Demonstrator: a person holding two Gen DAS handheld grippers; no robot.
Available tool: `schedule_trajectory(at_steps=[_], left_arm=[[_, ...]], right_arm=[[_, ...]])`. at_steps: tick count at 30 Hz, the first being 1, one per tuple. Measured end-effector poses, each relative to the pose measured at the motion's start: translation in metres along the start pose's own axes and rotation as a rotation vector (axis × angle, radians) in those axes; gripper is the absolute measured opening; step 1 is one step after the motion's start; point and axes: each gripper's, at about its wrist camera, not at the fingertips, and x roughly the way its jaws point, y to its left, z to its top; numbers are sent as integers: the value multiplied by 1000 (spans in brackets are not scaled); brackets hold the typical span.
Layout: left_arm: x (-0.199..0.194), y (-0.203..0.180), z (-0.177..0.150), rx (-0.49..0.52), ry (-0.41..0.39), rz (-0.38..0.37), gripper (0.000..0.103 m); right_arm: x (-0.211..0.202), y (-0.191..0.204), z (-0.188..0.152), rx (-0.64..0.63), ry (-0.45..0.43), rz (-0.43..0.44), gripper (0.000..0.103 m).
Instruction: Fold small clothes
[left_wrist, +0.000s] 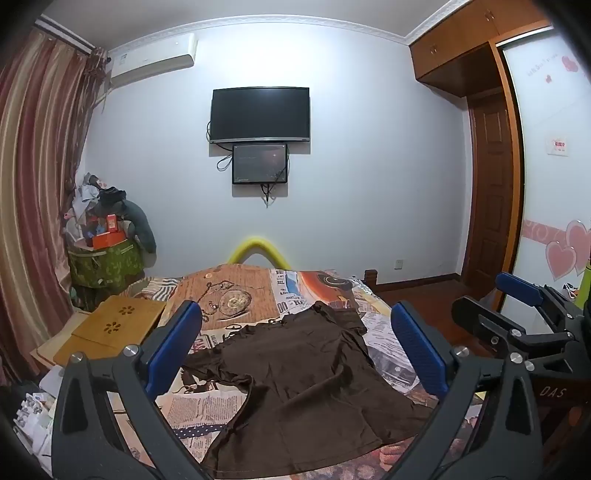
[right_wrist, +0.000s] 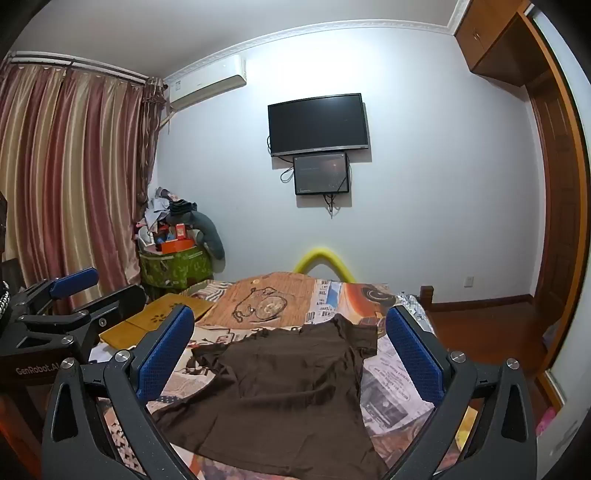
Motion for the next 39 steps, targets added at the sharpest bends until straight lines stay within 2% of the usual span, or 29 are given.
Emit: schedule_trajectory(at_steps=[9, 19, 39], left_arm=[[7, -6, -12, -14, 8, 3, 103], [8, 11, -2, -51, 3, -3, 103], [5, 11, -3, -49, 4, -3, 103]], right_arm=[[-1, -2, 1, 5, -2, 5, 103], [-1, -3, 3, 8, 11, 3, 103], [6, -6, 1, 28, 25, -12, 103]])
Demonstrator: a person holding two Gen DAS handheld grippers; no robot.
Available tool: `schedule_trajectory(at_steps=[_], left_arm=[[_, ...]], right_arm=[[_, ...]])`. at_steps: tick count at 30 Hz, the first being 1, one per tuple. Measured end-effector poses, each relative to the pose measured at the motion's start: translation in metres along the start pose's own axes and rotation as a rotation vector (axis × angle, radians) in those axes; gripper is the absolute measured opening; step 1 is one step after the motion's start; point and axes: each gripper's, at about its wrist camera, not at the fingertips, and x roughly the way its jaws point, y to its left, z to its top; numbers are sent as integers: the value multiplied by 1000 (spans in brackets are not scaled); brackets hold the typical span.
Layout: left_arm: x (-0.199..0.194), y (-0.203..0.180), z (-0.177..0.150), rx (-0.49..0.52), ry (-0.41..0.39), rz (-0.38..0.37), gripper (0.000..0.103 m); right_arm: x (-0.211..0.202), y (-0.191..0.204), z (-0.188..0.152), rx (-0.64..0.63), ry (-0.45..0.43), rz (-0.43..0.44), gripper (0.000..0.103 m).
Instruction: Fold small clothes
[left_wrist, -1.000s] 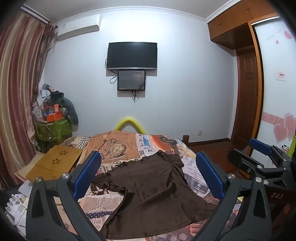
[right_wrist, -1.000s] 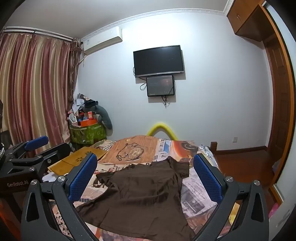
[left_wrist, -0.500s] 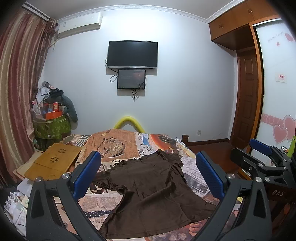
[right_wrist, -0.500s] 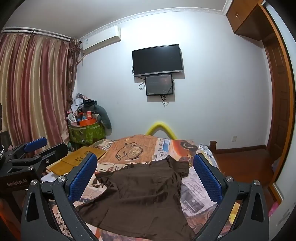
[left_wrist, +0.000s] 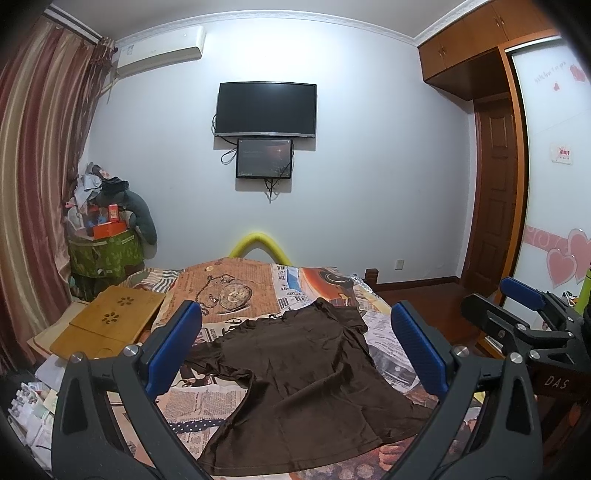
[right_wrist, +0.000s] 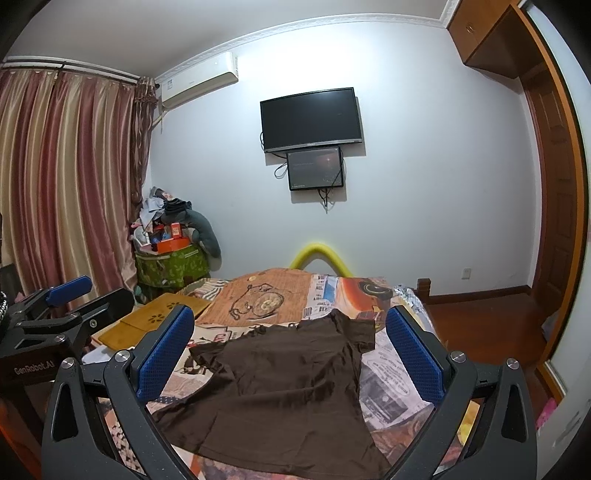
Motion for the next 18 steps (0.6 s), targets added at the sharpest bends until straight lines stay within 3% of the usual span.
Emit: schedule_trajectory(at_steps=[18], left_arm=[[2, 4, 2, -11, 0, 12, 103]], right_arm=[[1, 3, -3, -1, 4, 1, 103]])
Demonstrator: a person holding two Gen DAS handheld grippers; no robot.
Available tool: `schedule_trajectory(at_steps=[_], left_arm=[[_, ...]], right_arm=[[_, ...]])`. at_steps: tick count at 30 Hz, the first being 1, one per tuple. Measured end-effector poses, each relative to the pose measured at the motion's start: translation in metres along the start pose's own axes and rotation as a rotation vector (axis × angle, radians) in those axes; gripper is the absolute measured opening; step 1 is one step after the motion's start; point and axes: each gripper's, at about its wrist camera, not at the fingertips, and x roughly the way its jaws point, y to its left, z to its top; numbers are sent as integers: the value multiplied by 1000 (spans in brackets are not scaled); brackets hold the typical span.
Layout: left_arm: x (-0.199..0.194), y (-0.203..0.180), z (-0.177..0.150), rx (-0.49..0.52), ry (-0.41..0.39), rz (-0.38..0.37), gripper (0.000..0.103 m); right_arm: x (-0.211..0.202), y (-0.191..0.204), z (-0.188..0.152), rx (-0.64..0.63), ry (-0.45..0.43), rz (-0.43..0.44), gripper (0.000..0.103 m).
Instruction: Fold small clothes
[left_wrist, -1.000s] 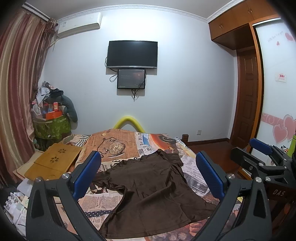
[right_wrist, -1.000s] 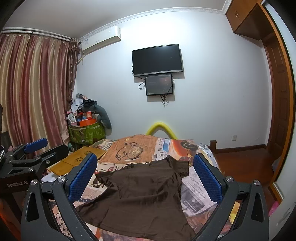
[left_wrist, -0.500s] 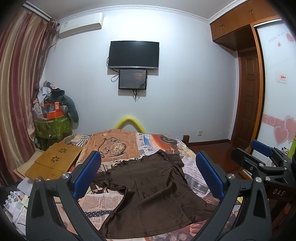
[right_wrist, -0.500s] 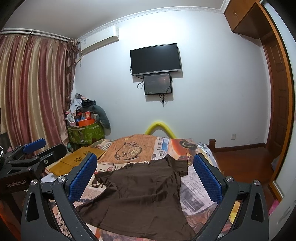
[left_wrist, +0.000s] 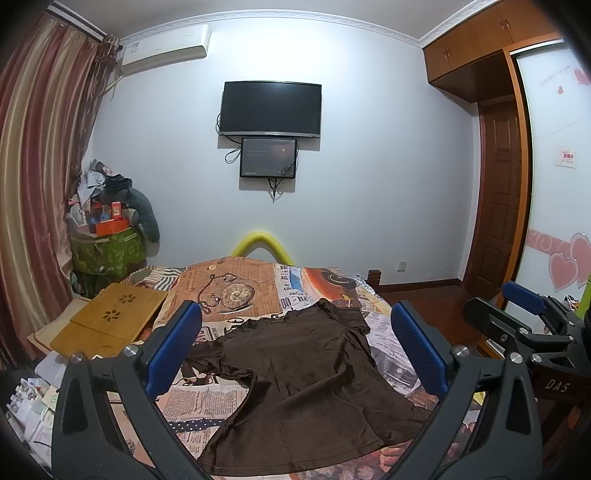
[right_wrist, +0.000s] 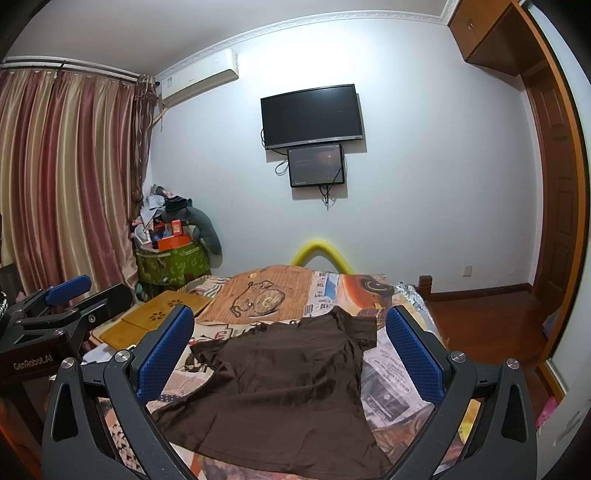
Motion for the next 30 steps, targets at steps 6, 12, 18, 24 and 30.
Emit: schedule_trajectory(at_steps=[6, 12, 18, 24, 30], left_arm=[[0, 0, 0, -1, -1, -1, 103], [-1, -1, 2, 6, -3, 4, 103], [-1, -2, 1, 6, -2, 4, 103], [-1, -2, 1, 6, -2, 4, 103], [-1, -2, 1, 4, -1, 6, 103]], right_arm=[[0, 0, 1, 1, 1, 2, 103], [0, 0, 0, 3, 1, 2, 103], [0, 0, 0, 5, 1, 2, 103], [0, 0, 0, 6, 1, 3, 103], [0, 3, -3, 4, 4, 5, 103]])
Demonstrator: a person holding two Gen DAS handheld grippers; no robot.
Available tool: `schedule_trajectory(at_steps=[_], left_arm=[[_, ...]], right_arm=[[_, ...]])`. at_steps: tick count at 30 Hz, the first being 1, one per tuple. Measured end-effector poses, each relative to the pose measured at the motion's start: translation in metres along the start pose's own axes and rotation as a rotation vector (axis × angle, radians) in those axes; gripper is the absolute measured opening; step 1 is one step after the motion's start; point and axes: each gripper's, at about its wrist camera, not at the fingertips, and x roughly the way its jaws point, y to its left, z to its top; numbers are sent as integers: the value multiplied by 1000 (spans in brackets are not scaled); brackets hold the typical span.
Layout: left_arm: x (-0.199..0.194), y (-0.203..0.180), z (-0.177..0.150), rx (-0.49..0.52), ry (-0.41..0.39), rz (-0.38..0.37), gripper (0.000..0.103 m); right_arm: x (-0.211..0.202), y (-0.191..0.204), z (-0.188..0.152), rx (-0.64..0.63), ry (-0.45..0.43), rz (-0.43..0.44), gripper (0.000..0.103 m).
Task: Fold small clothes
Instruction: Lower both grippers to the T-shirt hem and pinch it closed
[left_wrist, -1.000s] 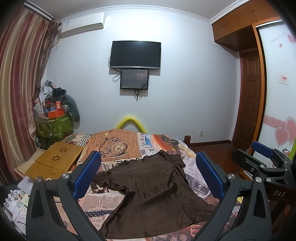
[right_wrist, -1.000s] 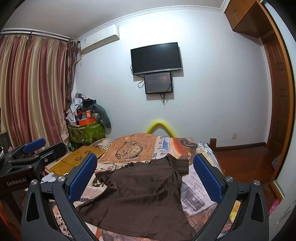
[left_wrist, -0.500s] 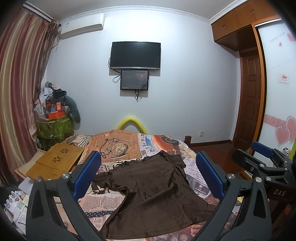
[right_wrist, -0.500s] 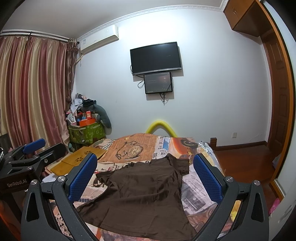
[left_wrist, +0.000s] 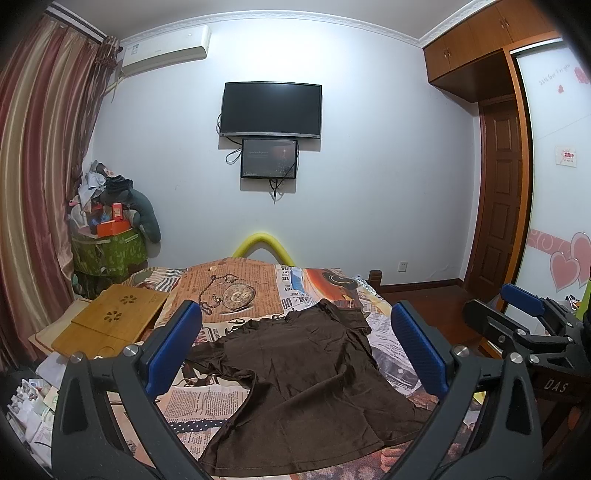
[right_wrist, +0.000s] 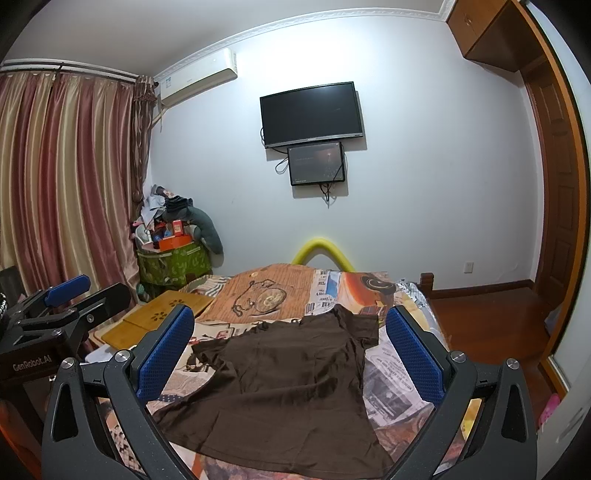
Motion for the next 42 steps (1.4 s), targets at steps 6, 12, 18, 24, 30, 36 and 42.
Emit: schedule_trajectory(at_steps=[6, 12, 18, 24, 30, 36, 42], left_arm=[[4, 0, -2, 4, 1, -7, 103], [36, 16, -2, 13, 31, 11, 103], [103, 58, -2, -22, 141, 60, 103], [188, 110, -22, -29, 306, 164, 103], [261, 160, -51, -111, 451, 215, 103], [325, 188, -84, -87, 587, 256, 103], [370, 207, -117, -57, 690, 255, 103]], right_arm=[[3, -1, -3, 16, -4, -11, 103], [26, -16, -3, 35, 36, -37, 103], [72, -44, -9, 67, 115, -61, 103], [121, -71, -27, 77, 219, -78, 103], [170, -95, -45, 95, 370, -67, 92], [214, -113, -60, 91, 468, -59, 77], [266, -132, -71, 50, 544, -55, 70]])
